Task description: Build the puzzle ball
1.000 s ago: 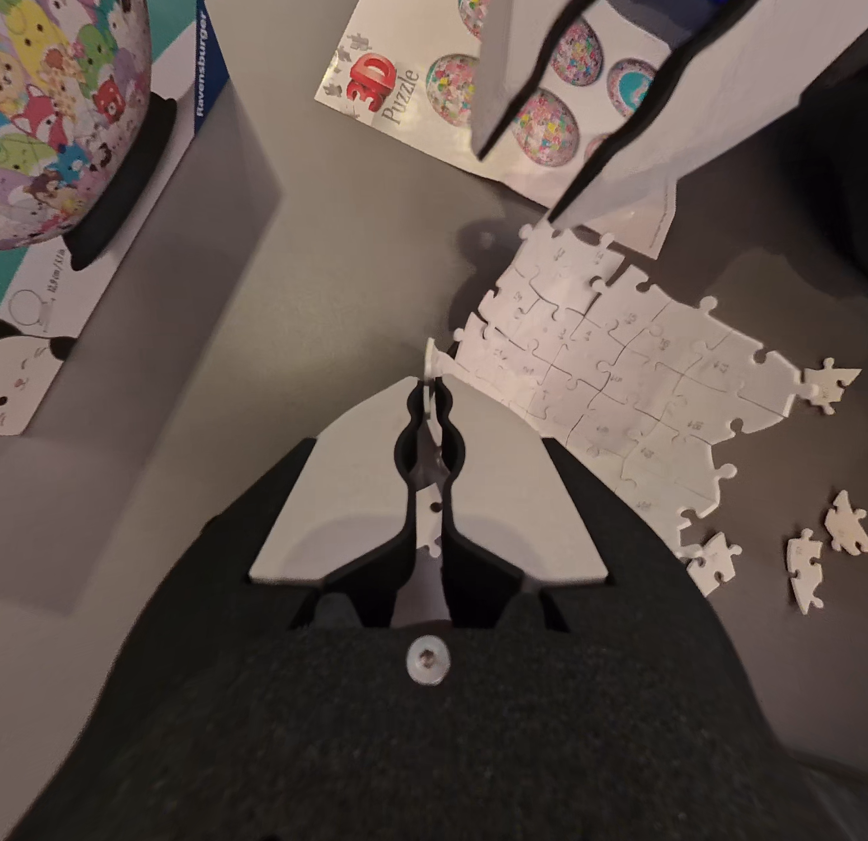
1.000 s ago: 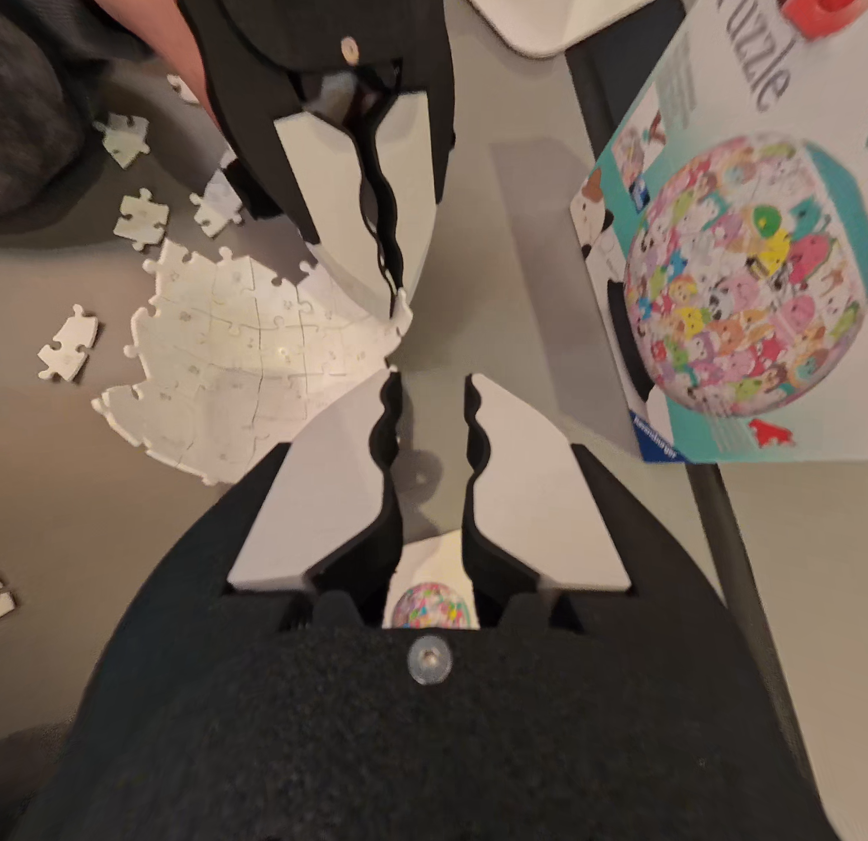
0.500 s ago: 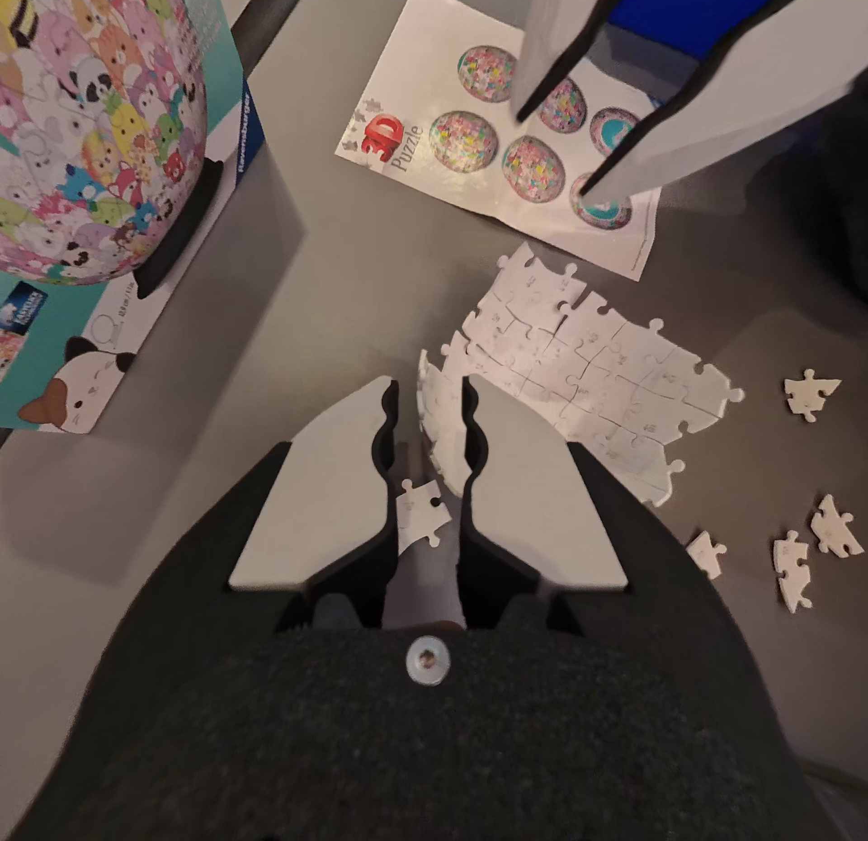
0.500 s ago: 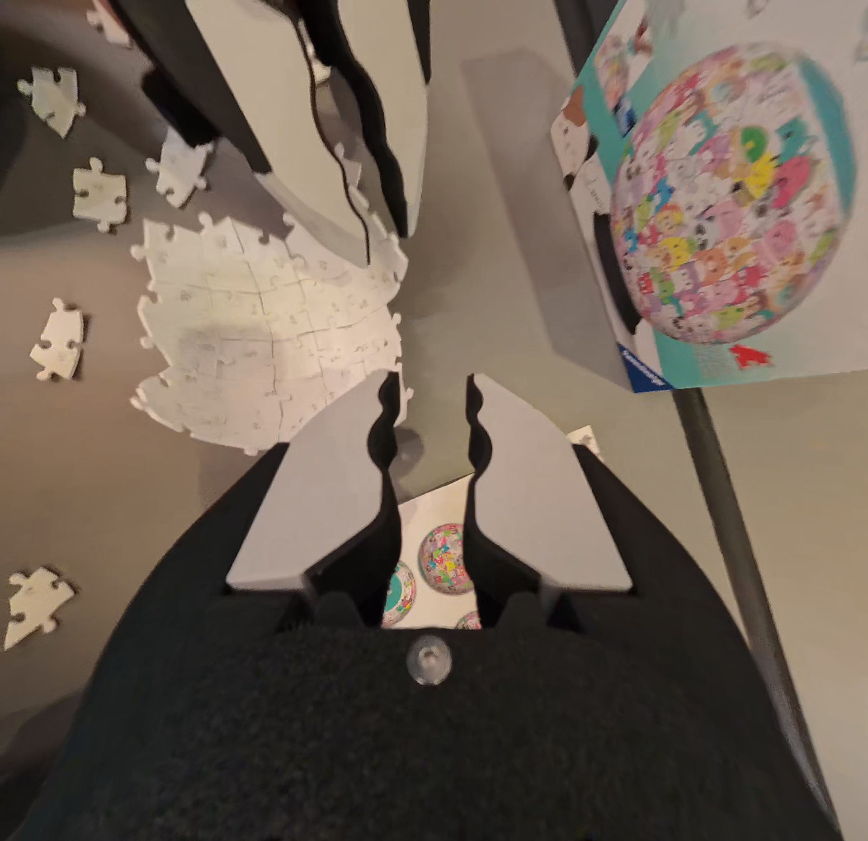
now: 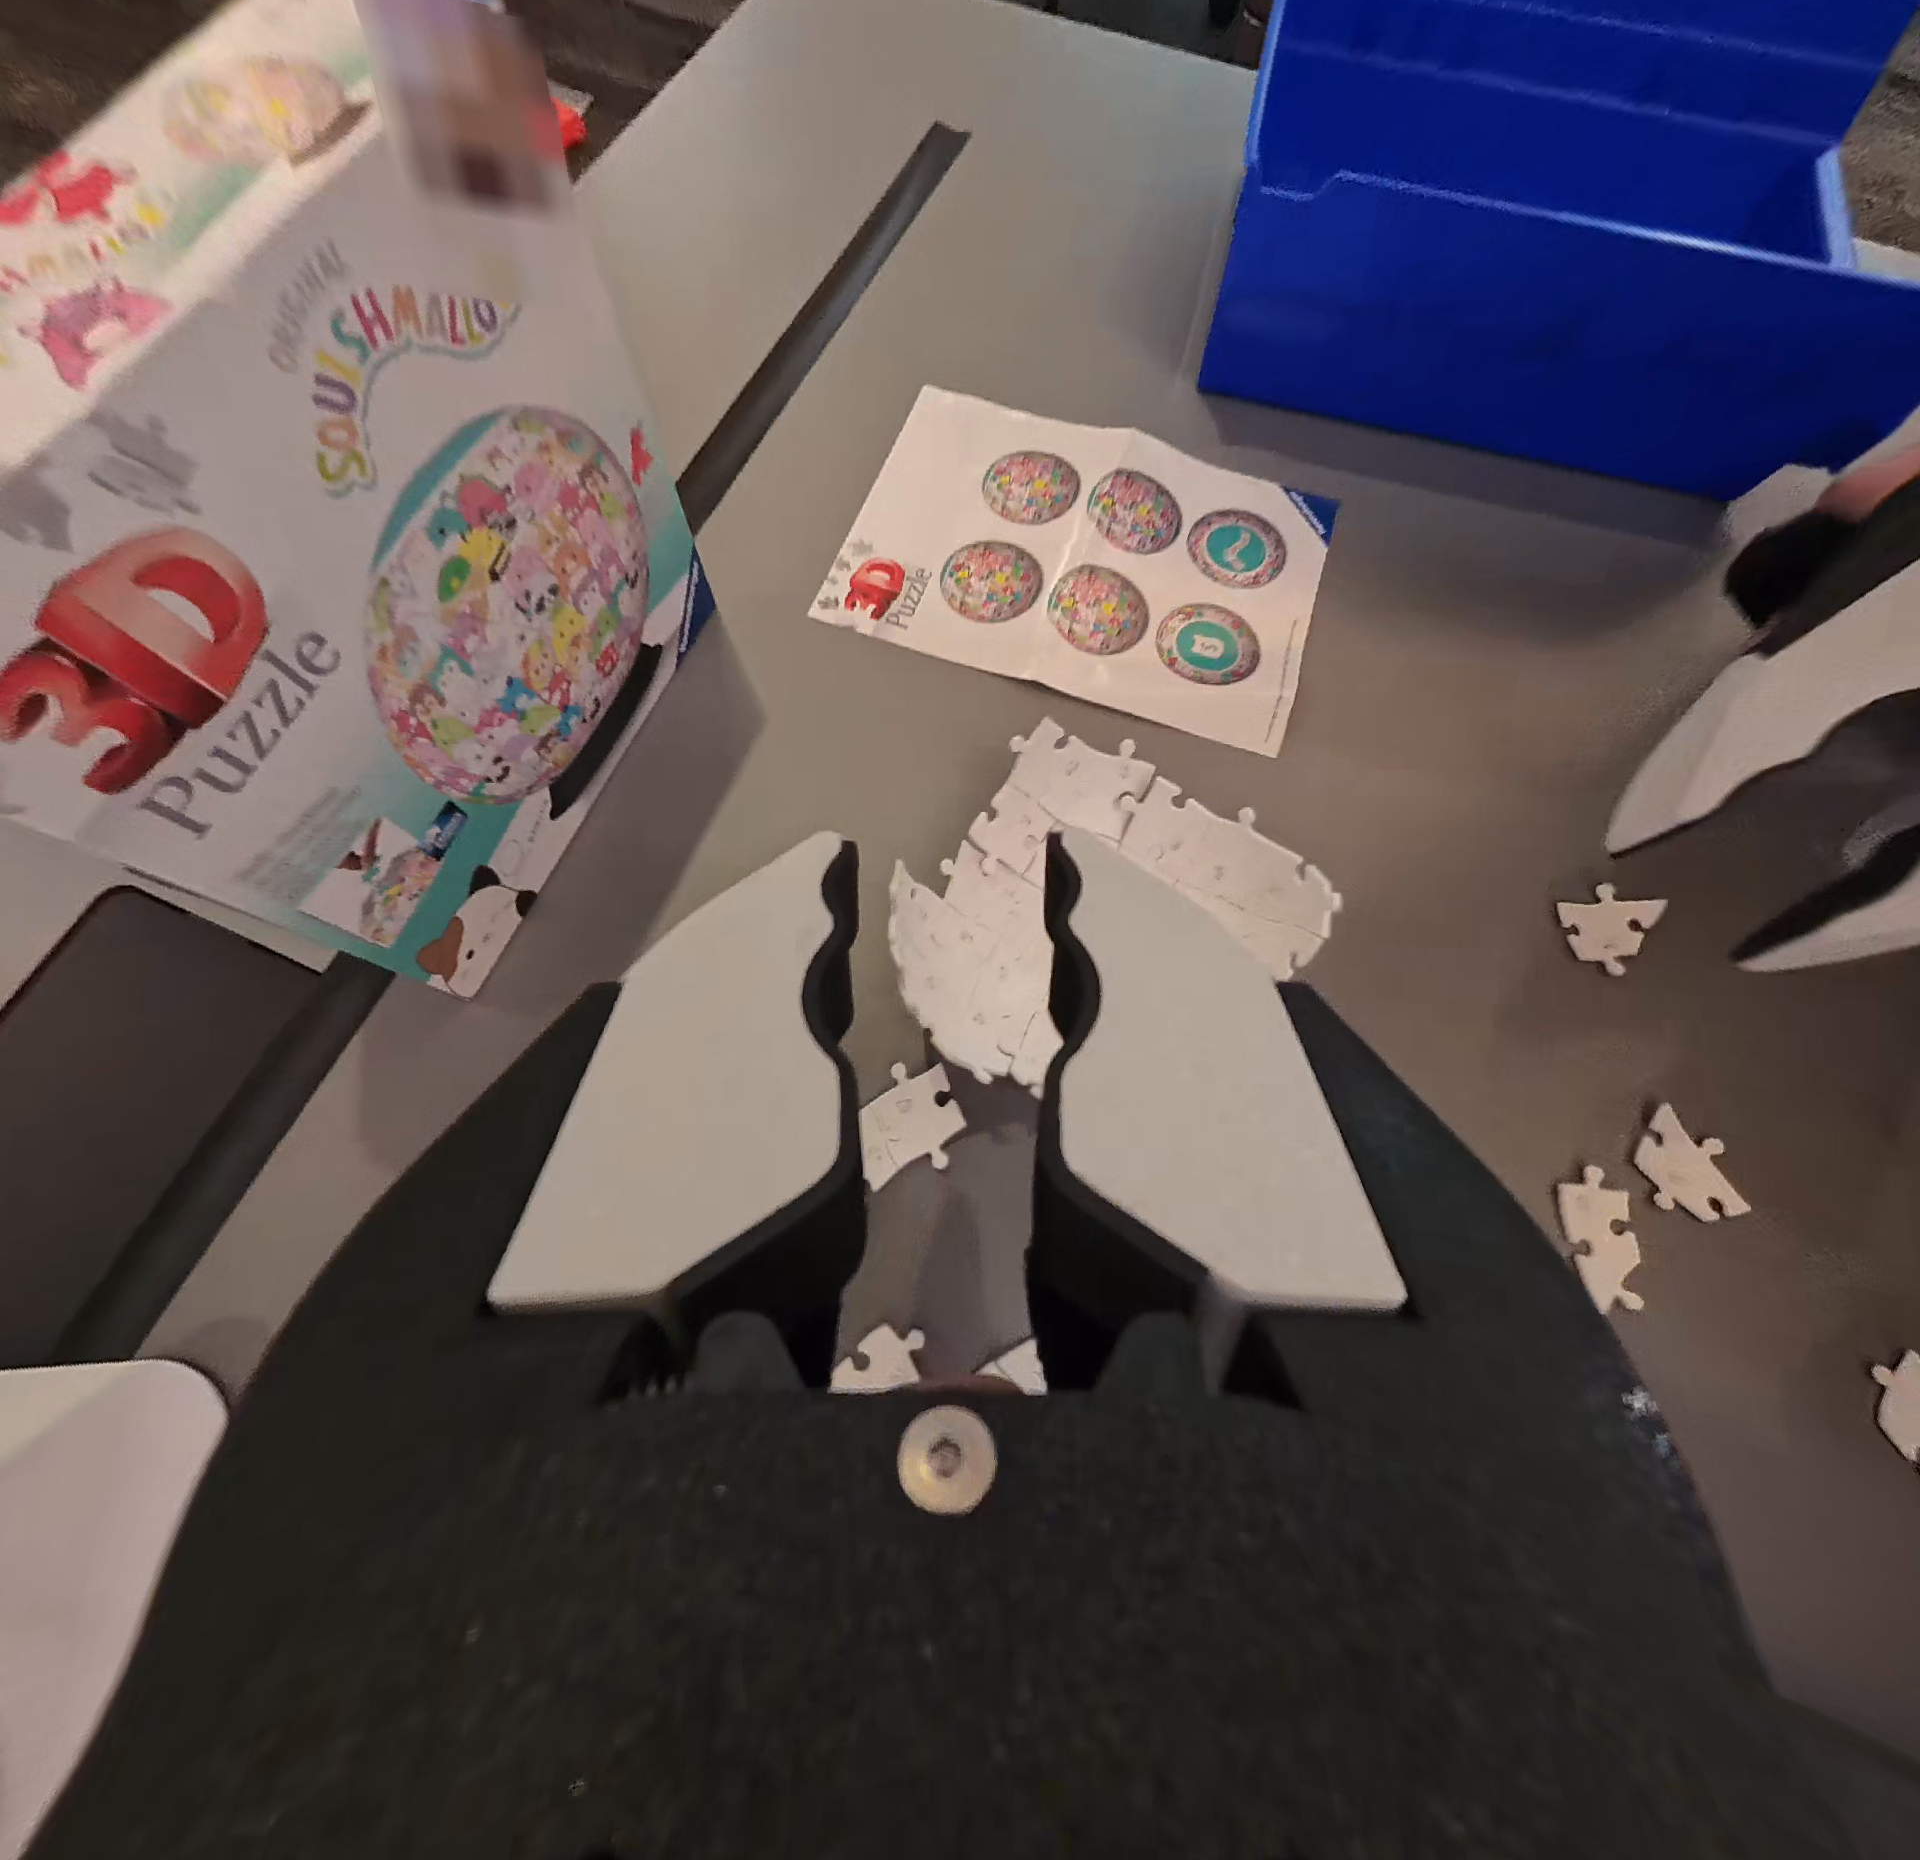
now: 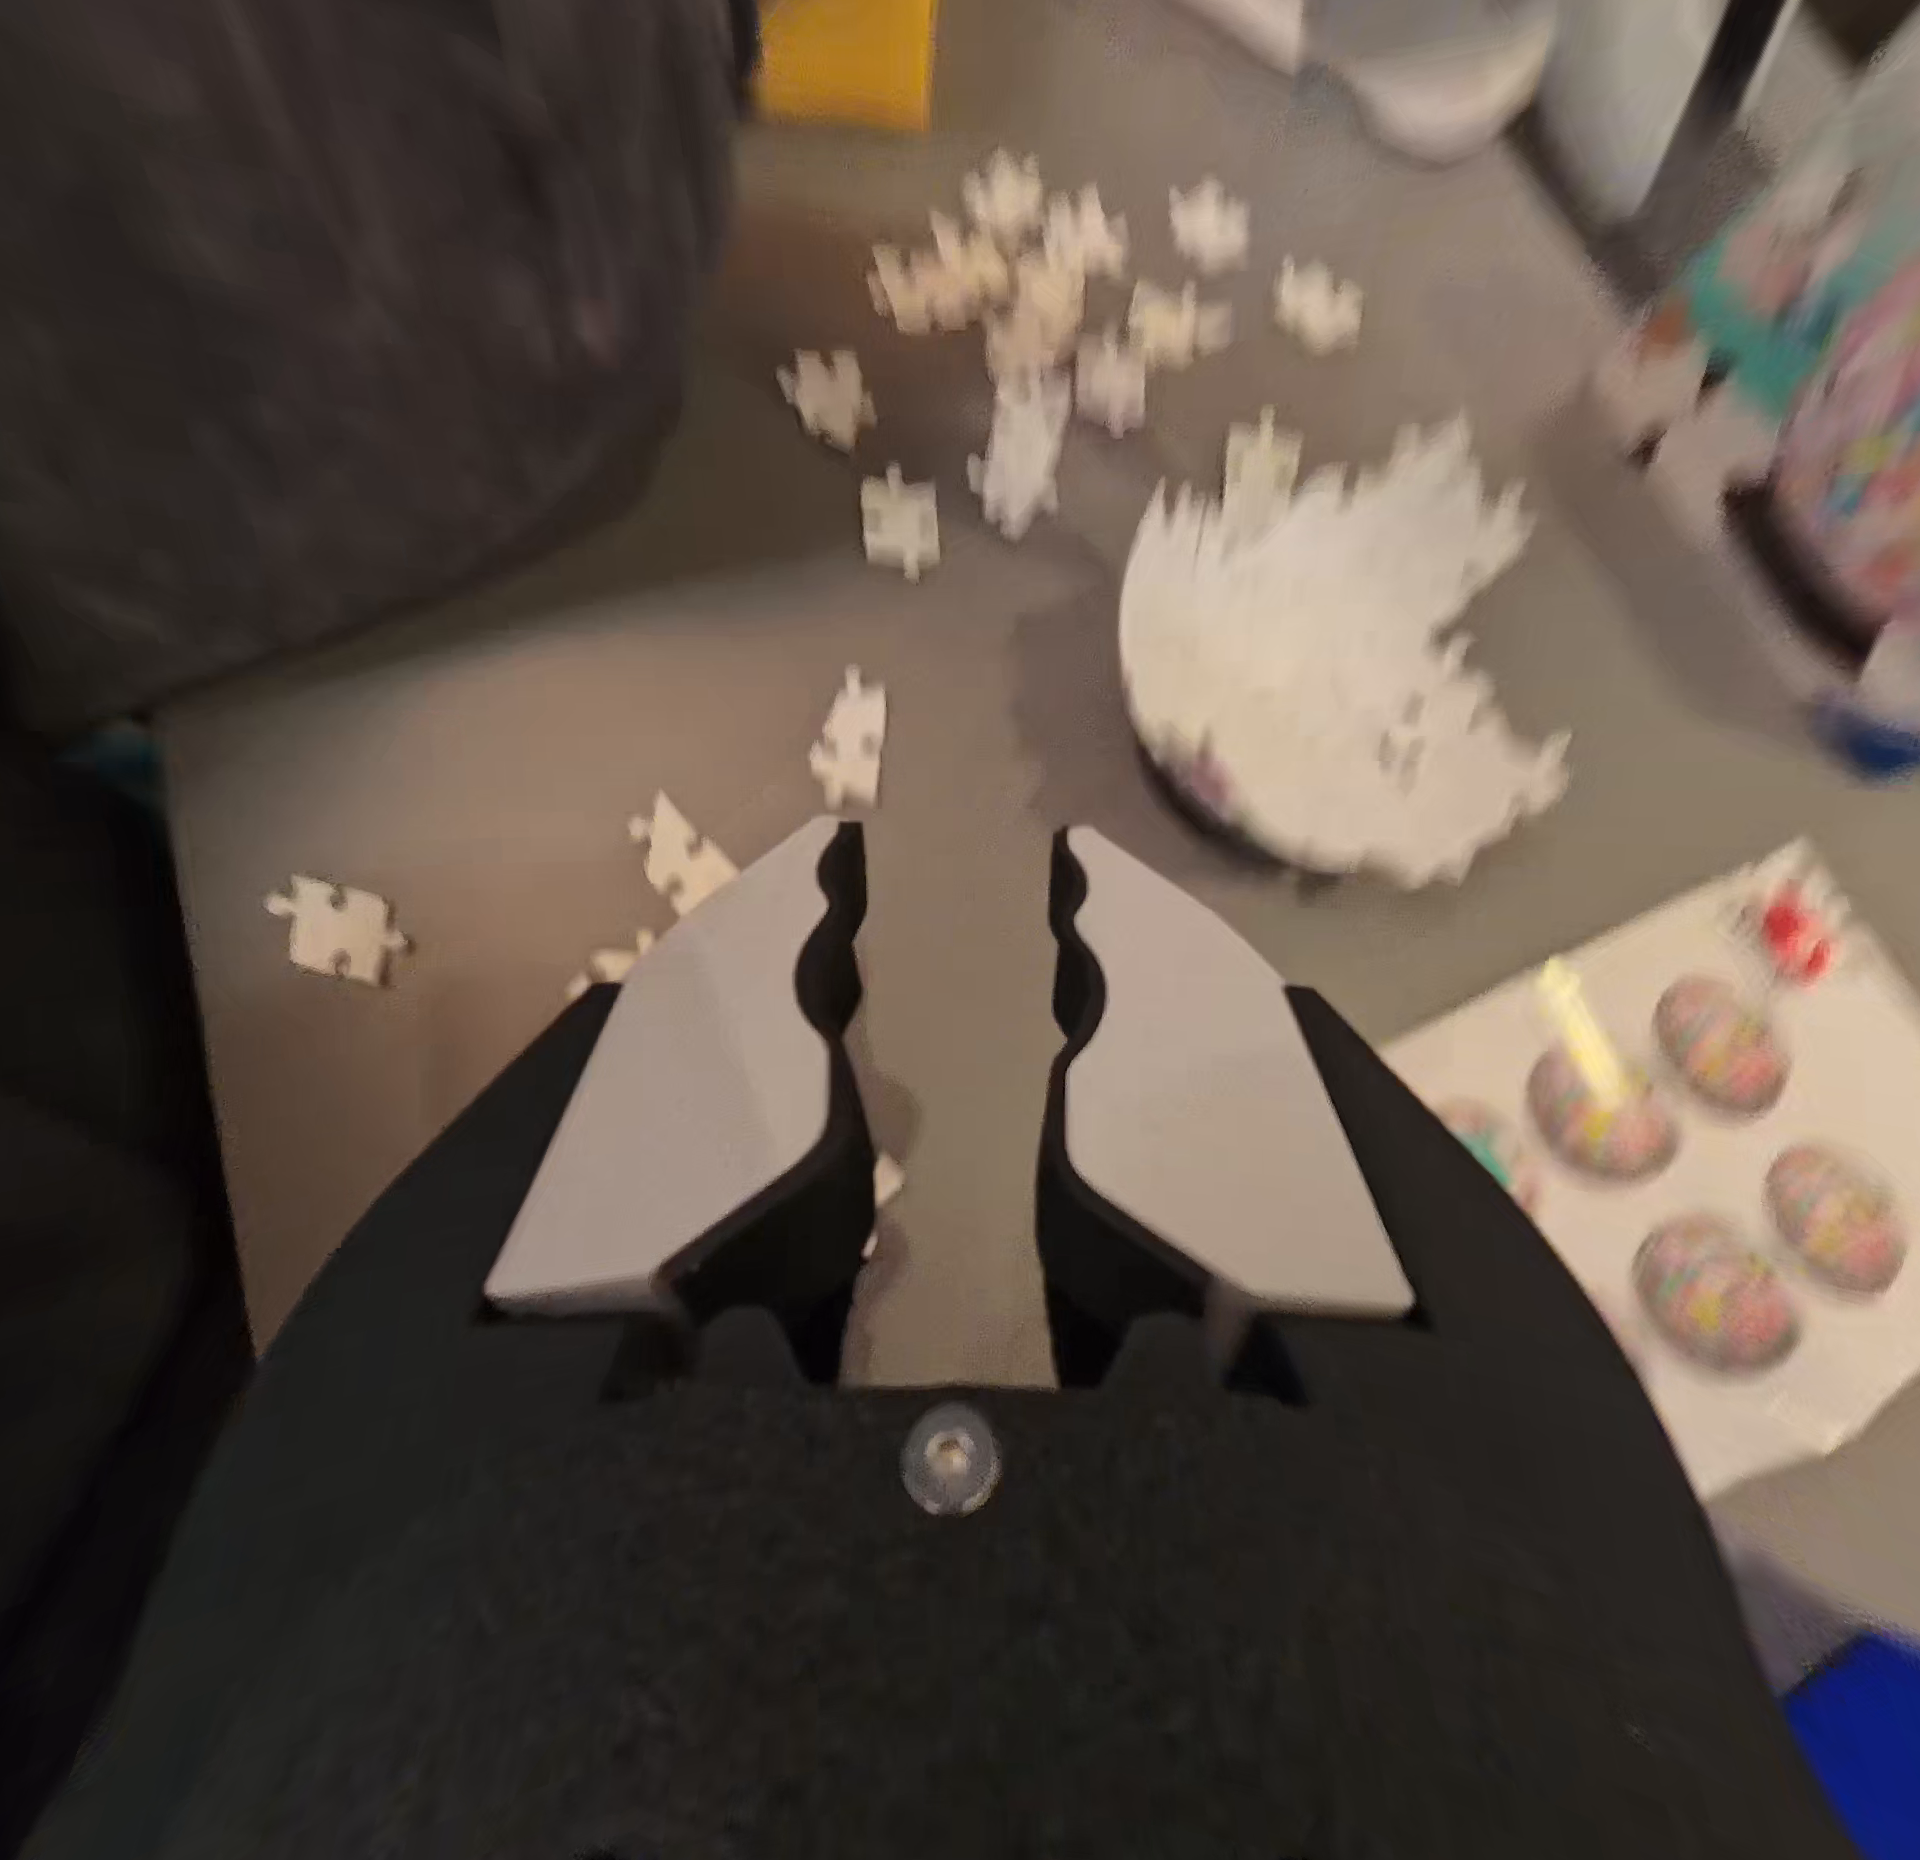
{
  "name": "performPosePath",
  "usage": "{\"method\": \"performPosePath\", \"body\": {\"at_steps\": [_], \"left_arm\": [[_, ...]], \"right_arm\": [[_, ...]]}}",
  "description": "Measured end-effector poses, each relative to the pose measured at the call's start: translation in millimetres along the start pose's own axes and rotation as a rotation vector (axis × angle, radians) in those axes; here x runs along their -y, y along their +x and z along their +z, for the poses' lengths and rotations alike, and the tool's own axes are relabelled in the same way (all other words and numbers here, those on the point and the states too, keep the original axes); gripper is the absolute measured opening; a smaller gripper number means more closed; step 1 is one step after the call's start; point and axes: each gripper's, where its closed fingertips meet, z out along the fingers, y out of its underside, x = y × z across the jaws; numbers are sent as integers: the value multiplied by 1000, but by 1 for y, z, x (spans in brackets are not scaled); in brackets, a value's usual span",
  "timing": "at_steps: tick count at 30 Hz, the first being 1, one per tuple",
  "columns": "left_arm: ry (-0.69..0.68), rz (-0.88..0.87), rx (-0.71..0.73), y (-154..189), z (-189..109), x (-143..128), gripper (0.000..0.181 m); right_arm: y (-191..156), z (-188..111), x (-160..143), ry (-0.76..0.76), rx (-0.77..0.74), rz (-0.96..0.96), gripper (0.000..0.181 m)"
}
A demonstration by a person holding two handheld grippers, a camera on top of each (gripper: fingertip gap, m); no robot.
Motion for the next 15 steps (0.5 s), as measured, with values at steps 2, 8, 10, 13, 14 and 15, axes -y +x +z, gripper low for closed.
{"method": "performPosePath", "body": {"at_steps": [2,8,10,13,14,15], "left_arm": [[-3,27,11,8,-5,4,34],[4,81,15,24,-11,14,34],[14,66,-17,30,-10,17,34],[-2,82,-20,34,-8,15,34],[-6,90,-22,35,-8,14,34],[-5,95,-23,36,-8,15,34]], "right_arm": [[-9,6,-47,-43,-78,97,36],[-53,0,-137,-93,-242,301,28],[-59,8,-147,-127,-250,293,27],[-48,6,-149,-156,-304,254,19],[-44,5,-152,-176,-311,252,19],[-39,4,-152,-168,-317,262,19]]}}
